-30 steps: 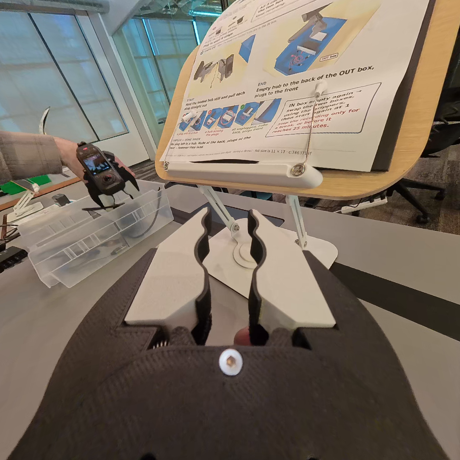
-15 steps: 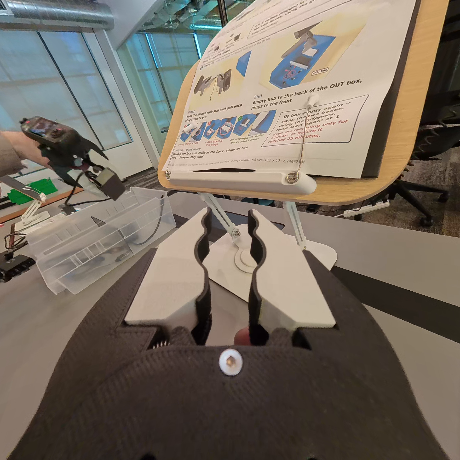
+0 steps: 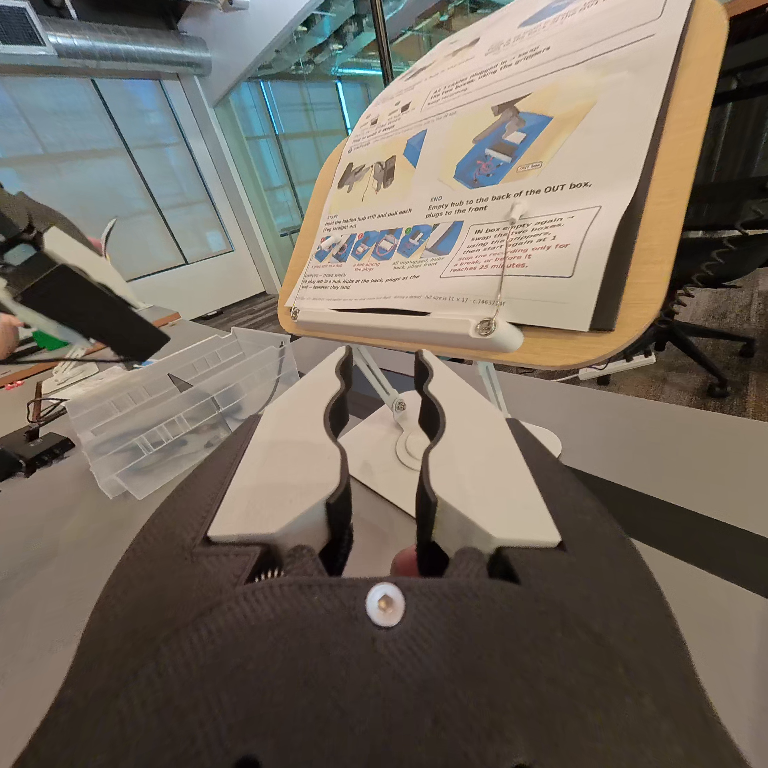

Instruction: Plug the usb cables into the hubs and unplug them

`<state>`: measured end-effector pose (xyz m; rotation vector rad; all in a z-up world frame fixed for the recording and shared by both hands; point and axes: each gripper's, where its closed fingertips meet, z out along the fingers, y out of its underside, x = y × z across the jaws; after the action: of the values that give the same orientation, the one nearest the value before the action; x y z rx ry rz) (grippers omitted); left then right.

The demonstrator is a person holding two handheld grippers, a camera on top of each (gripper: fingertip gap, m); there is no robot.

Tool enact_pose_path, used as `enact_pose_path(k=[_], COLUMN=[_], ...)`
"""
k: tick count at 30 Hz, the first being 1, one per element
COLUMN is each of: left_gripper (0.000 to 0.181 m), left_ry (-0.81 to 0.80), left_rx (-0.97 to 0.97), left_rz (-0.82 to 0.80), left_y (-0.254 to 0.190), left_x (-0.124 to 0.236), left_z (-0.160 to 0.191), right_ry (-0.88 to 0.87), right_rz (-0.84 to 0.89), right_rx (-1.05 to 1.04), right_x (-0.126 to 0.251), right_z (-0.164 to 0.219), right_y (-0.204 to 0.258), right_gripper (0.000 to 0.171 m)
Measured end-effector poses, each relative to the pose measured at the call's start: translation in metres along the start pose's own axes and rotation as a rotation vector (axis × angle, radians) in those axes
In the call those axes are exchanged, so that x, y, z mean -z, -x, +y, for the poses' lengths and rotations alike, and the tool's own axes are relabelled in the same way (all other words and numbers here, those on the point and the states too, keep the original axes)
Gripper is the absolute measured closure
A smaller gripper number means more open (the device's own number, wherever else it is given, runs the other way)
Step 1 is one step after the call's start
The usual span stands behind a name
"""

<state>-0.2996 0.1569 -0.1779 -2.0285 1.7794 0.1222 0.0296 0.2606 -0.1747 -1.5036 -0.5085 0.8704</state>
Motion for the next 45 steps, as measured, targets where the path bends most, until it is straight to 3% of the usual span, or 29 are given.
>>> enact_pose_path(k=[5,10,16,23,28,42,45], left_gripper=[0.128,0.127,0.127,0.127,0.128,0.129,0.121], left_ry=[0.04,0.081,0.072,0.148,0.144,0.16,0.164], left_rx=[-0.246,-0.554,-0.807,-0.995,-1.028,-0.951,-0.934], left_rz=[0.078,0.048,0.086,0.103,0.137,0.235,0.224], left_y=[-0.039,-0.072,-0.125,-0.165,-0.188,-0.199,-0.197], left_x=[-0.015,-0.06,-0.127,-0.178,-0.198,-0.2,-0.199], left_z=[-0.086,-0.161,-0.216,-0.219,-0.218,-0.216,-0.216], right_ry=[-0.033,-0.063,-0.091,-0.126,-0.119,-0.114,-0.12], right_rz=[0.027,0.07,0.109,0.135,0.126,0.111,0.113], right_rx=[0.004,-0.012,-0.031,-0.074,-0.068,-0.064,-0.064], right_x=[0.013,0.027,0.041,0.051,0.048,0.043,0.045], right_z=[-0.014,-0.023,-0.029,-0.033,-0.032,-0.031,-0.033], right_y=[-0.013,-0.033,-0.053,-0.069,-0.065,-0.059,-0.059], right_gripper=[0.144,0.144,0.144,0.145,0.145,0.145,0.145])
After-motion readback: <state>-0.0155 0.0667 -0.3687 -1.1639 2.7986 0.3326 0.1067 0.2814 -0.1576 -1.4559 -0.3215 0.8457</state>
